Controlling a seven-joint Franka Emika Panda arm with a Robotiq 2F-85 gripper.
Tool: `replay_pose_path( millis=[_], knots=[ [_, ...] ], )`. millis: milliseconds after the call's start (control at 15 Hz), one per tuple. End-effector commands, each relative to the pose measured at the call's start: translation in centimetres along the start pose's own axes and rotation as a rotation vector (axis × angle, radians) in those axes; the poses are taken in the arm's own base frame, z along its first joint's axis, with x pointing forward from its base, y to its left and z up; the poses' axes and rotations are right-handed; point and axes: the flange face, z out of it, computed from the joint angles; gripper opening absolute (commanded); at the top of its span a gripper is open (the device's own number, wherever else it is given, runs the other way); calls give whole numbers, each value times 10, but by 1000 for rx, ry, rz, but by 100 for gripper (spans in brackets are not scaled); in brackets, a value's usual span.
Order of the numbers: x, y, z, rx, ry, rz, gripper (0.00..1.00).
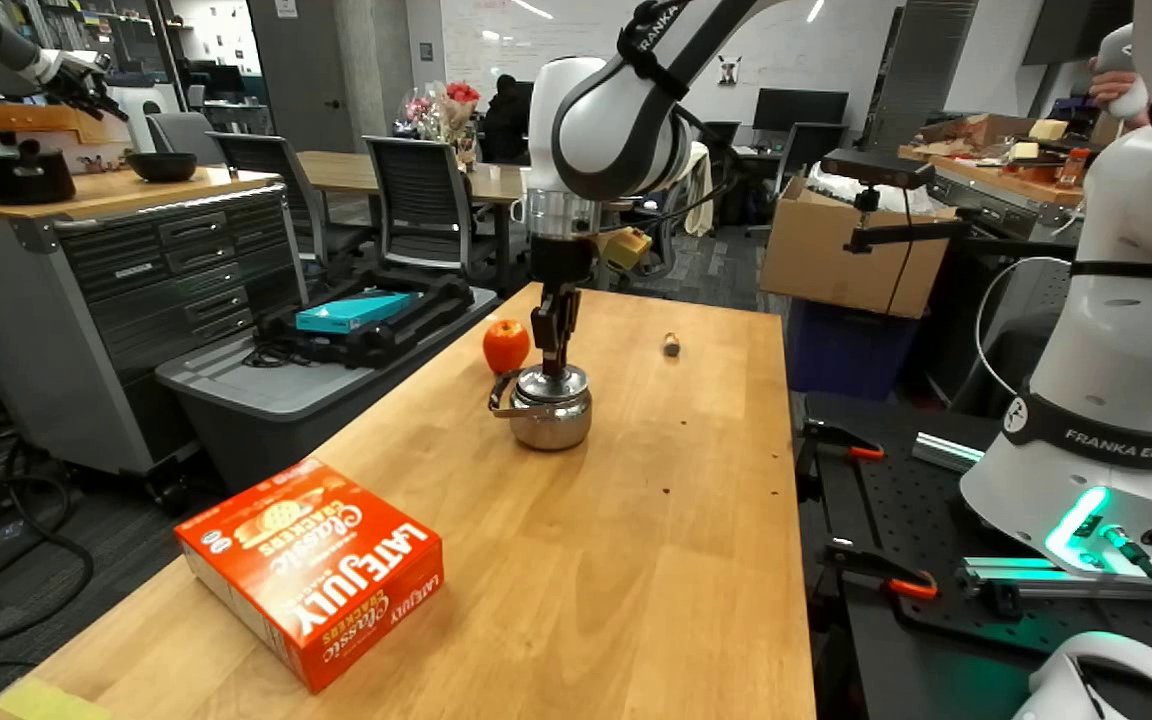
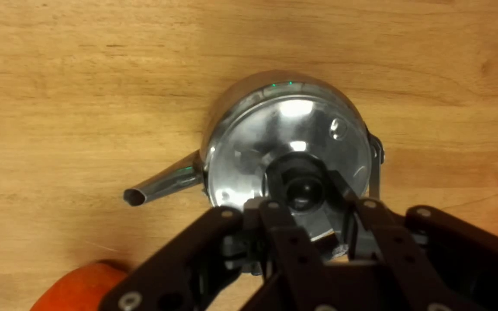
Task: Put the lid on the tea pot.
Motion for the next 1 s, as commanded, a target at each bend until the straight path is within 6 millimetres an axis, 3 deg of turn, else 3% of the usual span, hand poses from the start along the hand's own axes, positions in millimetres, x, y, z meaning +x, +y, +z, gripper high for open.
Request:
replay_pose_path(
  millis=[0, 333, 667, 733, 800, 933],
  knots=[
    [5, -4, 3, 12, 0, -14, 7],
    [4, -16, 5, 10, 3, -29, 7],
    [4, -12, 11, 10, -3, -26, 7],
    [3, -11, 9, 12, 1, -25, 53],
    [2, -11, 7, 12, 7, -26, 54],
    [-1, -10, 0, 11, 20, -29, 68]
  ],
)
